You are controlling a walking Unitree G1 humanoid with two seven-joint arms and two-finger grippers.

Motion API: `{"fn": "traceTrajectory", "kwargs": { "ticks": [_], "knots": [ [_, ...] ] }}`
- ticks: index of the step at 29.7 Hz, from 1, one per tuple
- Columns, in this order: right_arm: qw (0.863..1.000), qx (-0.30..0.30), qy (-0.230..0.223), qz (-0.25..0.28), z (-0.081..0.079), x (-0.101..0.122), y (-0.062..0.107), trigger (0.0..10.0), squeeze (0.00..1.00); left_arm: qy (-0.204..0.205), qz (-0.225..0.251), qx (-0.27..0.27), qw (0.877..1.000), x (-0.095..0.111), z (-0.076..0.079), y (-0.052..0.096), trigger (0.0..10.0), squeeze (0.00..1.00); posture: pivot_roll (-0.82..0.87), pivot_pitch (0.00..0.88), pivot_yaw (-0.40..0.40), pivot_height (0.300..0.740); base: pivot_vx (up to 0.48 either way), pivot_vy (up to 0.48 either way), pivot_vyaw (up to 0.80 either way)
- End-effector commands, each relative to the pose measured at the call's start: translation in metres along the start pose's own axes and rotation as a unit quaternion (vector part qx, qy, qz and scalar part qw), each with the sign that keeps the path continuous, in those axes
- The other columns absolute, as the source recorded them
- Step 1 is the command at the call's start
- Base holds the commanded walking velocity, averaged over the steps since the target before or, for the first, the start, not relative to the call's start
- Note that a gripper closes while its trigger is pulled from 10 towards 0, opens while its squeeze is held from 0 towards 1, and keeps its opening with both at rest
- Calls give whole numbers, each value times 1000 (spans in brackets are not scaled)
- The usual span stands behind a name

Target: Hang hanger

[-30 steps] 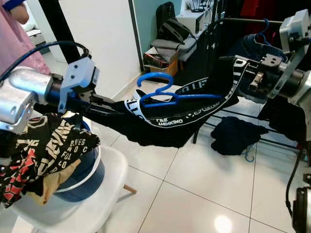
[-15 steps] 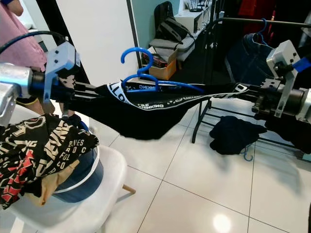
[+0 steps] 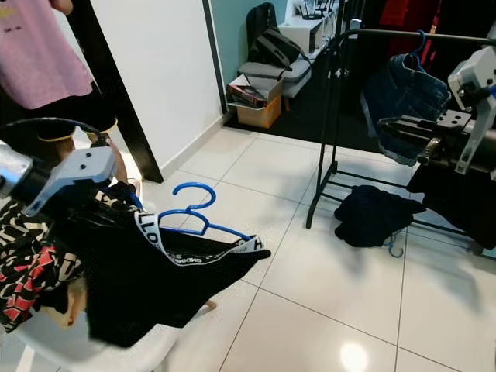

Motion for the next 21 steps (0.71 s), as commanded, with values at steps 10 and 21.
{"fn": "traceTrajectory", "kwargs": {
  "ticks": [10,21],
  "knots": [
    [963,252,-91,-40,-90,-20,8,10000,1000,23,119,65,991,29,-13,-15,10000,0,-111,0,59,740,0,0,0],
    [933,331,-100,-97,-115,-28,10,10000,1000,-5,152,35,988,54,-3,-38,10000,0,-114,0,47,740,0,0,0]
  ]
}}
Point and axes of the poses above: a point about 5 cm out from each wrist's last joint towards the gripper, its own y axis pointing back from the gripper into the wrist, its own x axis along the axis of the wrist's last joint, z = x × y, the point moved 6 cm from there along -y, pointing out of the wrist towards the gripper, and after that the axes turned 11 degrees about -y, right-handed, at the moved point
